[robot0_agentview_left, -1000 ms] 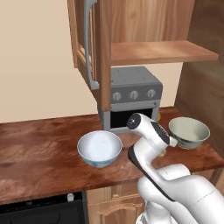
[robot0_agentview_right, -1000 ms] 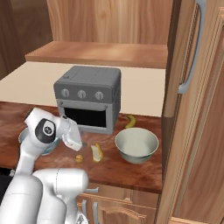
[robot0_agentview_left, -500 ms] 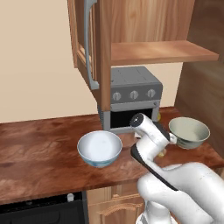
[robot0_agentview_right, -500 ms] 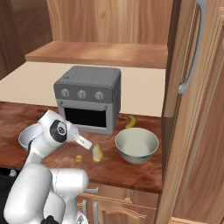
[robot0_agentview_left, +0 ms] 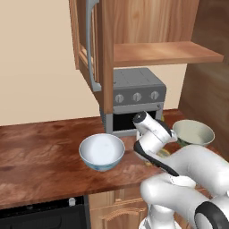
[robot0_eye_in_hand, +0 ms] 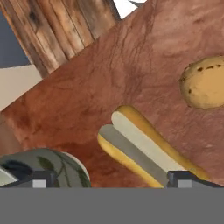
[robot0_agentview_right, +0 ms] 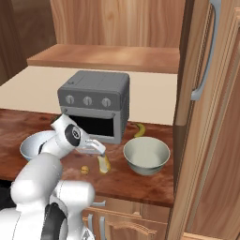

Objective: Pick both bowls and place them on the counter. Then place the hotdog bun in one bowl and place the cookie dough ball in the other bowl.

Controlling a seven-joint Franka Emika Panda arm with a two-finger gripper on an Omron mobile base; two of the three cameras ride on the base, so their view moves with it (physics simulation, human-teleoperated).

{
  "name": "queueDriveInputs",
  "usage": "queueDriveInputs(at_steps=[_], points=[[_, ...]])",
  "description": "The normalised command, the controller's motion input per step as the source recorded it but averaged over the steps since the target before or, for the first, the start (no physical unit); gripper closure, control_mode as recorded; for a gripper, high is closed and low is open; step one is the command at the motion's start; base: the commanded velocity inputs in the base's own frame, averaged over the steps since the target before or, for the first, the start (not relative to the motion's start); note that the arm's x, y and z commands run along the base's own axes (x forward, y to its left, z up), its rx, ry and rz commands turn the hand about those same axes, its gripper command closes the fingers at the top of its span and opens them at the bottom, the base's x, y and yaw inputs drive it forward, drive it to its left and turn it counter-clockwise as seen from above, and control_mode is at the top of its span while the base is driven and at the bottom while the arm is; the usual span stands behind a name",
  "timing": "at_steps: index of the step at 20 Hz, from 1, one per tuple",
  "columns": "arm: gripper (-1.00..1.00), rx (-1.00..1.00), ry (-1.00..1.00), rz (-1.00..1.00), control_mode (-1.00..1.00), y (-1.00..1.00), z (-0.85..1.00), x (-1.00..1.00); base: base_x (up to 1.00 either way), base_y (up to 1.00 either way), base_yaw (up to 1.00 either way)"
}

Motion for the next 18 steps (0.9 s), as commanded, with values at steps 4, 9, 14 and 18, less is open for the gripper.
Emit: queueDriveInputs(at_steps=[4, 9, 14, 18], points=[[-1.0, -0.01, 0.1, 0.04, -1.0, 0.0, -0.33, 0.38, 0.0, 0.0, 0.0], [-1.0, 0.0, 0.11, 0.08, -1.0, -0.01, -0.03, 0.22, 0.0, 0.0, 0.0], [-1.0, 0.0, 0.12, 0.09, -1.0, -0.02, -0.08, 0.01, 0.0, 0.0, 0.0], [-1.0, 0.0, 0.04, 0.06, -1.0, -0.17, -0.13, 0.0, 0.0, 0.0, 0.0]])
